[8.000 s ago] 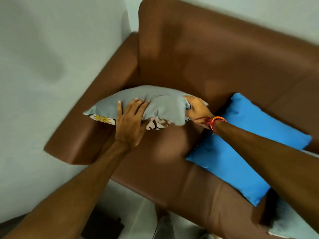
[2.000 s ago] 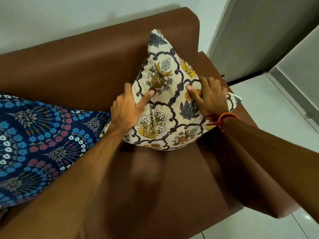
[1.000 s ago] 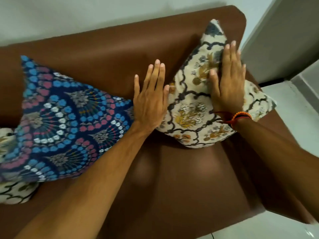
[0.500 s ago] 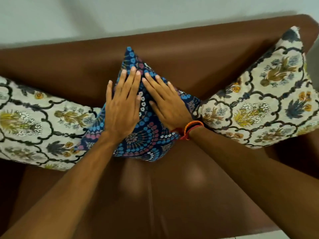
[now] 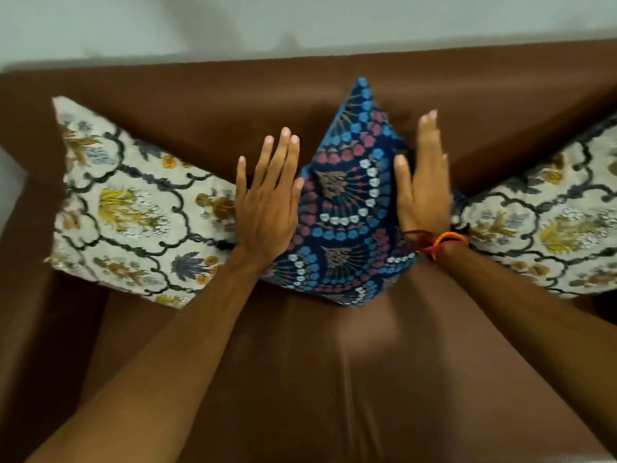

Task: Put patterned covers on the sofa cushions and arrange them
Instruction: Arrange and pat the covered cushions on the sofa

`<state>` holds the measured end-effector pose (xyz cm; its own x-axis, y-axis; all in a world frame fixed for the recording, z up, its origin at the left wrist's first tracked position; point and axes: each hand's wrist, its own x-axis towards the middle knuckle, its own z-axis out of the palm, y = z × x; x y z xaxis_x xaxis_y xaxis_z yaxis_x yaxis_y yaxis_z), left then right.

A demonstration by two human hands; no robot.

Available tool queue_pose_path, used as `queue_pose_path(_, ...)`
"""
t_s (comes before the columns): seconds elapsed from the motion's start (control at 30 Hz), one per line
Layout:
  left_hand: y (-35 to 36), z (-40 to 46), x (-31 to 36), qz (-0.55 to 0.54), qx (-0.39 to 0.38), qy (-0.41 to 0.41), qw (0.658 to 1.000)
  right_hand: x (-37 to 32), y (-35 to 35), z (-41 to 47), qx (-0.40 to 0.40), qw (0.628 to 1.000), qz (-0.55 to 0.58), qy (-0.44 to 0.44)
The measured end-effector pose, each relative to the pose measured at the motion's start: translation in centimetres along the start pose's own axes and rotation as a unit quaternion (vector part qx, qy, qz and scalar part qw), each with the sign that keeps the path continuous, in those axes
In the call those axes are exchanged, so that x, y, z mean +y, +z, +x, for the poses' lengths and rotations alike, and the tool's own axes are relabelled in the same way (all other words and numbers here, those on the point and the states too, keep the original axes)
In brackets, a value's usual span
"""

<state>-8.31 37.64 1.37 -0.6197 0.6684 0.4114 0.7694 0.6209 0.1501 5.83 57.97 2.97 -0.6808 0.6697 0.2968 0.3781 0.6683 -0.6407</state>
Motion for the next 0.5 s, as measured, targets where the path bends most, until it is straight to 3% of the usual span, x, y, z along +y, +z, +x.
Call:
queue_pose_path(0.07, -1.7, -0.4, -4.0, 0.019, 0.016, -0.001, 1.0, -3.1, 0.9, 1.1, 0.041, 0.996, -0.018, -0.074)
queue_pose_path(0.13, -3.5, -1.0, -8.3, 0.035, 0.029, -0.025, 0.999, -7.6, 3.2, 2.0, 0.033, 0.987, -0.031, -0.151)
queue_pose_path(0.33, -7.2, -3.2, -18.5, 0.081, 0.051, -0.123, 0.988, -21.1, 14.5, -1.1, -0.114, 0.949, -0.007, -0.294)
queue_pose_path(0.5, -7.0, -5.6, -22.8, 0.099, 0.017, -0.156, 0.983, -24.2, 21.6, -3.4, -0.182, 0.928, -0.062, -0.32)
